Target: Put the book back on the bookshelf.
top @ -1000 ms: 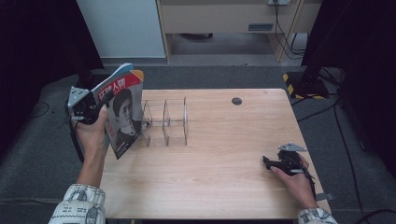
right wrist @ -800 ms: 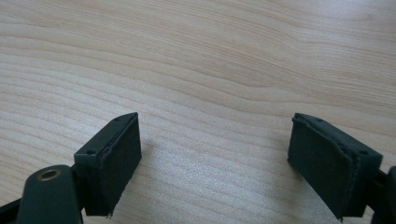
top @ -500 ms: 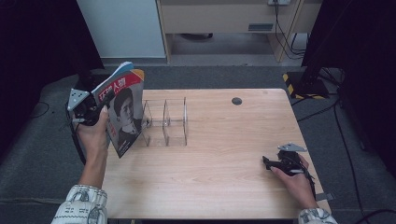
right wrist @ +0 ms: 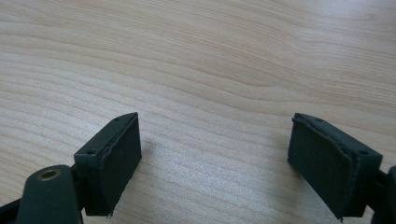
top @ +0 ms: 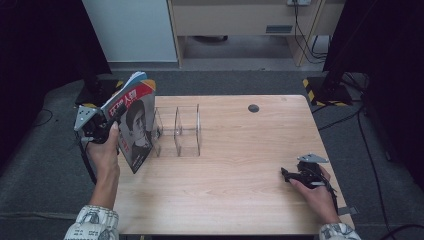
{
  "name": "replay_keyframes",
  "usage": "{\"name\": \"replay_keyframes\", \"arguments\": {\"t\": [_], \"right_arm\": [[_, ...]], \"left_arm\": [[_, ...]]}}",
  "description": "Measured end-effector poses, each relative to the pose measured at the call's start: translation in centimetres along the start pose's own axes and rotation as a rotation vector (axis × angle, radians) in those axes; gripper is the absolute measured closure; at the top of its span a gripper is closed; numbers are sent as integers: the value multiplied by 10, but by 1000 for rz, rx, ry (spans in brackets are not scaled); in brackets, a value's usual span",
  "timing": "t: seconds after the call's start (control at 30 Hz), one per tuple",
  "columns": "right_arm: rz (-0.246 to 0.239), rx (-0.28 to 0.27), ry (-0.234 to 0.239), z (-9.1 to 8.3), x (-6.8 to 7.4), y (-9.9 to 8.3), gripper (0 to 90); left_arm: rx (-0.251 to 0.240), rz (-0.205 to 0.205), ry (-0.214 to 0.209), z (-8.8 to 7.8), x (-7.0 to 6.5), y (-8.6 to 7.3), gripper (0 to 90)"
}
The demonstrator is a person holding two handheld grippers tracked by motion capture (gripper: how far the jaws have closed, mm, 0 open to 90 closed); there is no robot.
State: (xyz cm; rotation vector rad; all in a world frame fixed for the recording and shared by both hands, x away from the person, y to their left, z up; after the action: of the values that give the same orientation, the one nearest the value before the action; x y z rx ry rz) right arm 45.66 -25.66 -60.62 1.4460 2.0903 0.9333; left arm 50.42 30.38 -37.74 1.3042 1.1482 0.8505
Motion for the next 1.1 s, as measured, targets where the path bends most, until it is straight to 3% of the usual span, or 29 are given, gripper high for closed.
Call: {"name": "replay_keyframes", "arguments": {"t": [0.43,0.87,1.1], "right_arm": [[1,1,3,0,1,0,174],[-3,1,5,0,1,0,174],[-3,1,5,0,1,0,174]], "left_arm": [[-35,-21,-6,-9,4,-7,852],[-62,-52,-2,-8,11,-10,850],[-67,-49,-3,-6,9,-10,849]]}}
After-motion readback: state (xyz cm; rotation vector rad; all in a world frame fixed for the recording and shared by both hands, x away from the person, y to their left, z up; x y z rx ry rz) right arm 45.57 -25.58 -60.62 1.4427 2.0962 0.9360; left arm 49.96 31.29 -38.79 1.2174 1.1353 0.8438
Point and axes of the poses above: each handheld gripper's, and its own axes: z roughly forward along the jaws, y roughly out of its top, x roughly to its left, the point moved 10 cm from there along z, roughly forward along the jaws, and after that the axes turned 2 degrees about y, right-handed, at the moved point
